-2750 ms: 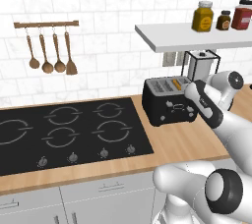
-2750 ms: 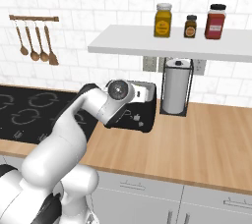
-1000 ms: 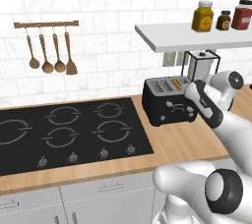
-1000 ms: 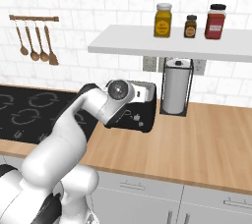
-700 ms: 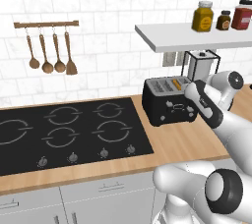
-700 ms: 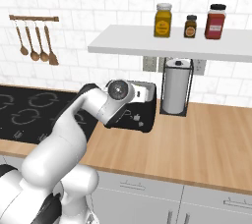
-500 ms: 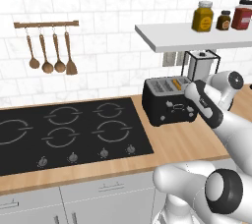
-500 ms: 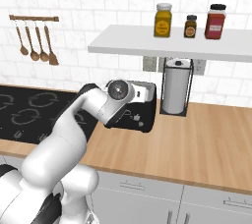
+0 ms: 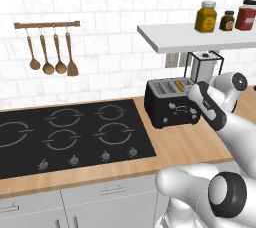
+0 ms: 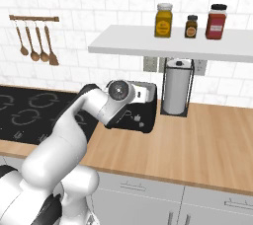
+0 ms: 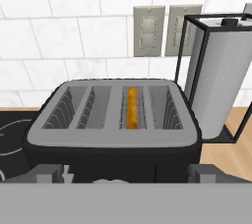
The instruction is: Start the toaster. Once the lever pops up, take the bread to the plate on the dining counter.
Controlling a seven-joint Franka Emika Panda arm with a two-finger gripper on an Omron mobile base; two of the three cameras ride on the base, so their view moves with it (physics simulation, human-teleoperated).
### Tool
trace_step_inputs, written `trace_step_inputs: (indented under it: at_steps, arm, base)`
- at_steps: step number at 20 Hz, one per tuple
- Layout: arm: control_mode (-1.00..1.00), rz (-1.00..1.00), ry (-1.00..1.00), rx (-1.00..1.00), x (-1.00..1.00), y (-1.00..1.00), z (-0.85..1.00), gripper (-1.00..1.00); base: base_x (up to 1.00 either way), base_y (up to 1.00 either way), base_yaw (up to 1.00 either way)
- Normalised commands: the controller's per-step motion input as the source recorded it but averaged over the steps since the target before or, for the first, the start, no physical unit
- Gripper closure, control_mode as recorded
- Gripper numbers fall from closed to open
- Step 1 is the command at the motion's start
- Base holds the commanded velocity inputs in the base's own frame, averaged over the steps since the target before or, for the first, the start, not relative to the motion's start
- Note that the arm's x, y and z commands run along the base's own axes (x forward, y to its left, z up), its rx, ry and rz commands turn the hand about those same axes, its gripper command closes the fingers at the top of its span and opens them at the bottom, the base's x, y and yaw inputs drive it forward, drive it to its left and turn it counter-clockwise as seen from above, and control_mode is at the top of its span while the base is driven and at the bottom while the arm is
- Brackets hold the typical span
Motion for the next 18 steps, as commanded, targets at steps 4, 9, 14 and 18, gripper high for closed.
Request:
trace_step_inputs:
  at_steps: [4, 9, 14, 18]
  arm:
    - [-1.00, 0.00, 0.00, 0.00, 0.00, 0.00, 0.00, -1.00]
    - [-1.00, 0.00, 0.00, 0.00, 0.00, 0.00, 0.00, -1.00]
    - [-1.00, 0.00, 0.00, 0.00, 0.00, 0.00, 0.00, -1.00]
    - [-1.00, 0.00, 0.00, 0.00, 0.00, 0.00, 0.00, -1.00]
  base:
    - [0.00, 0.00, 0.00]
    - [0.00, 0.00, 0.00]
    - [0.00, 0.00, 0.00]
    - [0.00, 0.00, 0.00]
